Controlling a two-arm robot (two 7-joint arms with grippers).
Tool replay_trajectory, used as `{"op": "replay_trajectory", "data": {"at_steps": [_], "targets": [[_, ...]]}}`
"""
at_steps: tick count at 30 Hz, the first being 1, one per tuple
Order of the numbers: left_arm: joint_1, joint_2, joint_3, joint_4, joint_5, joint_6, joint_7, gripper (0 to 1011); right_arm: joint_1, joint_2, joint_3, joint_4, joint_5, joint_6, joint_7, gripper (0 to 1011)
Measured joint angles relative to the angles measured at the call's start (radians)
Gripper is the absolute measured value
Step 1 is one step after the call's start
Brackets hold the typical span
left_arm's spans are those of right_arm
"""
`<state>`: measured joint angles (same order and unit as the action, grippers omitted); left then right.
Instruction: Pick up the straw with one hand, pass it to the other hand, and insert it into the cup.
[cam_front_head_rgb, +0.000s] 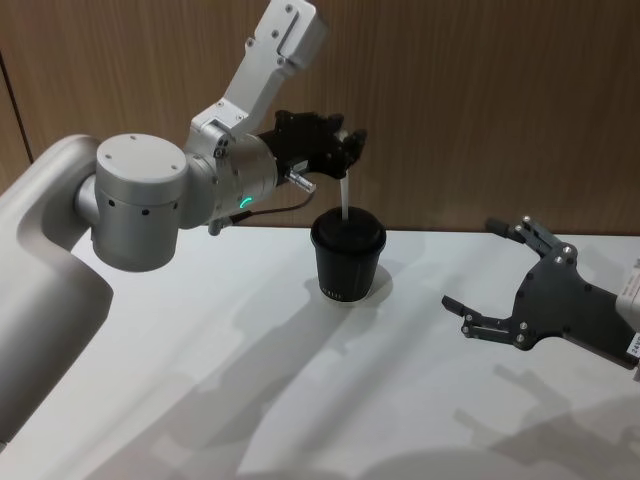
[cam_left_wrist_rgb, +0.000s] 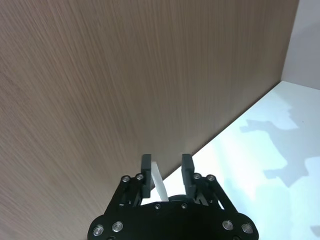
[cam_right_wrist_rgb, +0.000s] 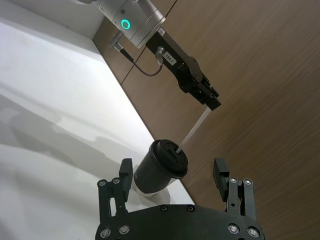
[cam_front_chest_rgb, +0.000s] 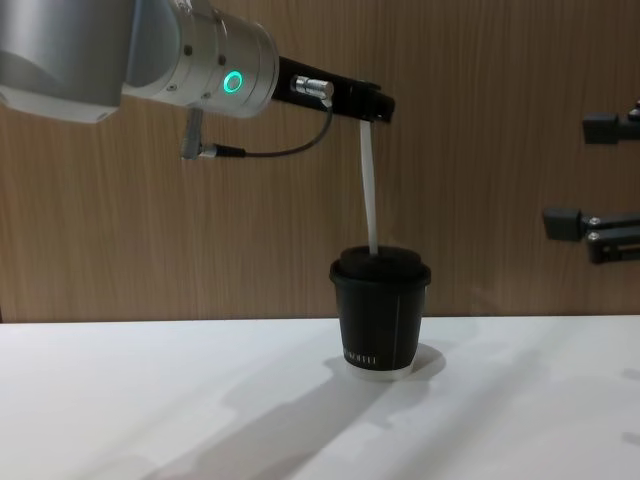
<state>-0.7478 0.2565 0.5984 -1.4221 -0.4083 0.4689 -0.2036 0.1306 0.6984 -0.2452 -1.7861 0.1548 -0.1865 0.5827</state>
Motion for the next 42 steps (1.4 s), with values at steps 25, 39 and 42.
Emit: {"op": "replay_trajectory", "data": {"at_steps": [25,39,42], "targets": [[0.040,0.005,-0.024,-0.015,-0.009,-0.028,-0.002,1003,0.015,-0.007,0.001,0.004,0.006,0.000,-0.008,1001],[0.148,0.014,-0.087,-0.046,-0.046,-0.152,-0.014,1003,0.057,-0.061,0.022,0.018,0.092,0.021,-0.042,1001],[0.165,0.013,-0.097,-0.047,-0.053,-0.181,-0.020,1003,0.063,-0.075,0.028,0.020,0.119,0.030,-0.047,1001]]}}
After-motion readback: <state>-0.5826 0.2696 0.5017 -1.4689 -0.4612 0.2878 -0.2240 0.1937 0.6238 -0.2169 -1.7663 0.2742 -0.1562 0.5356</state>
